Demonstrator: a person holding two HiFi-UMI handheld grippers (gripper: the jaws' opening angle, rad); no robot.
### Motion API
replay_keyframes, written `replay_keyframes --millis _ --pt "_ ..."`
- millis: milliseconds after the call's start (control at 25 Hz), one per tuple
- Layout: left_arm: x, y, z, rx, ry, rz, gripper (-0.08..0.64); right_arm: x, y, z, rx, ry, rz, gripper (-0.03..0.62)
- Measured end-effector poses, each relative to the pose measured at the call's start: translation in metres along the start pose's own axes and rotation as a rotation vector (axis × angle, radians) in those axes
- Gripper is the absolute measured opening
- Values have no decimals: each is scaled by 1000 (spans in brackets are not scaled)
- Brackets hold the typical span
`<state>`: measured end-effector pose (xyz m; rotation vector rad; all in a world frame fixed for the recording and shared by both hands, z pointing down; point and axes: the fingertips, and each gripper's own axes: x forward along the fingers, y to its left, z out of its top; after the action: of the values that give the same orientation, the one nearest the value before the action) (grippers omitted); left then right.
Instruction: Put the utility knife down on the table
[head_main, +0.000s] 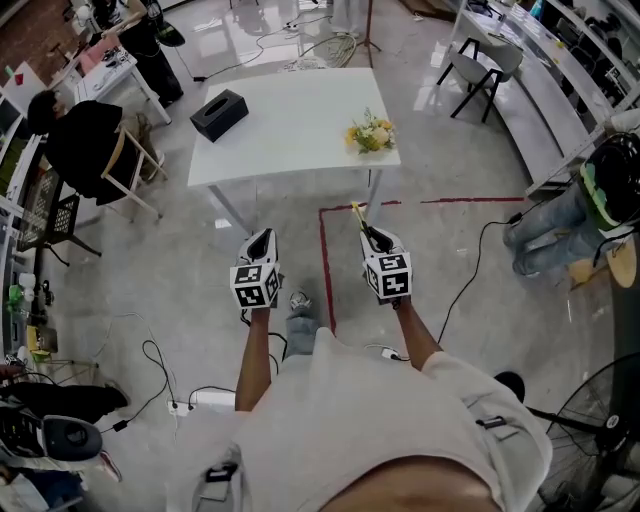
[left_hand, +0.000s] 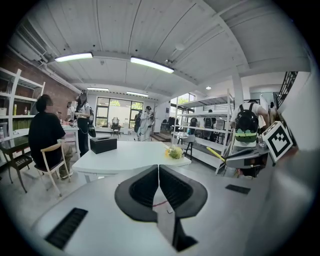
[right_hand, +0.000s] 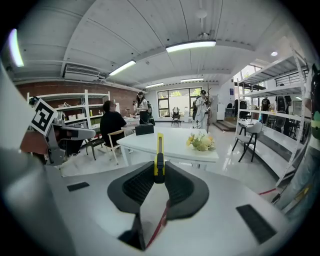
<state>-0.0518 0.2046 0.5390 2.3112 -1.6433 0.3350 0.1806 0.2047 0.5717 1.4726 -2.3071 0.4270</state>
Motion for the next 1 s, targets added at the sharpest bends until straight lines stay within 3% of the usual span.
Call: replay_keyframes --millis 640,1000 --pt "157 94 71 17 3 -125 23 145 -21 86 19 6 -97 83" --pt "212 147 92 37 13 -169 23 208 -17 113 37 10 -136 83"
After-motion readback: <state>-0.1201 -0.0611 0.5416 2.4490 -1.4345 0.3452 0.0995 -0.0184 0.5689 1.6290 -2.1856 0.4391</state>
